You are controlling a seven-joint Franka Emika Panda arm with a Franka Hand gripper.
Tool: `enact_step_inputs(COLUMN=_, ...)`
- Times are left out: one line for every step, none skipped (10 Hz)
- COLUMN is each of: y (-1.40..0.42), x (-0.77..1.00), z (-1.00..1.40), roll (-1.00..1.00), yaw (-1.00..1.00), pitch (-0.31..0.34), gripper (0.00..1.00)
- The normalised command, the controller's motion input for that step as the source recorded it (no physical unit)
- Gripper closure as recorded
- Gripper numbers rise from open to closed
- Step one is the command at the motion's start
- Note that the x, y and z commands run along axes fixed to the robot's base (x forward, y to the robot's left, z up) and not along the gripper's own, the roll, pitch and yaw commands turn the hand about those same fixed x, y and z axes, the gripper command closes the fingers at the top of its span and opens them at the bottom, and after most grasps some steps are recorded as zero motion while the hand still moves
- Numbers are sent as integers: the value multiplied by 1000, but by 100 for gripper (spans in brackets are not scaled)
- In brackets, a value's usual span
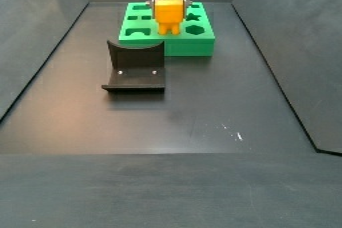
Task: Insert the 3 prong object.
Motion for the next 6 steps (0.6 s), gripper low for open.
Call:
enact_step_inputs(y=-23, x=-340, z=-494, roll=0, yaw=-323, pitch=-177, gripper=100)
enact_step_inputs(y=0, x=-146, z=-466, roll=-49, yaw=-151, pitch=-211, gripper=100)
enact_step_inputs(y=0, x=-29, z=-340, roll=-116, yaw=-191, pitch=-154, gripper=100)
enact_step_inputs(y=0, x=-46, z=-294, roll=-47, yaw=-109, pitch=-120, gripper=100)
enact_step_inputs(y=0, x=0, z=-209, roll=-116, yaw=0, pitch=-153, gripper=100)
enact_step_inputs(y=0, x=0, z=0, roll=0, yaw=0, pitch=-13, gripper=100)
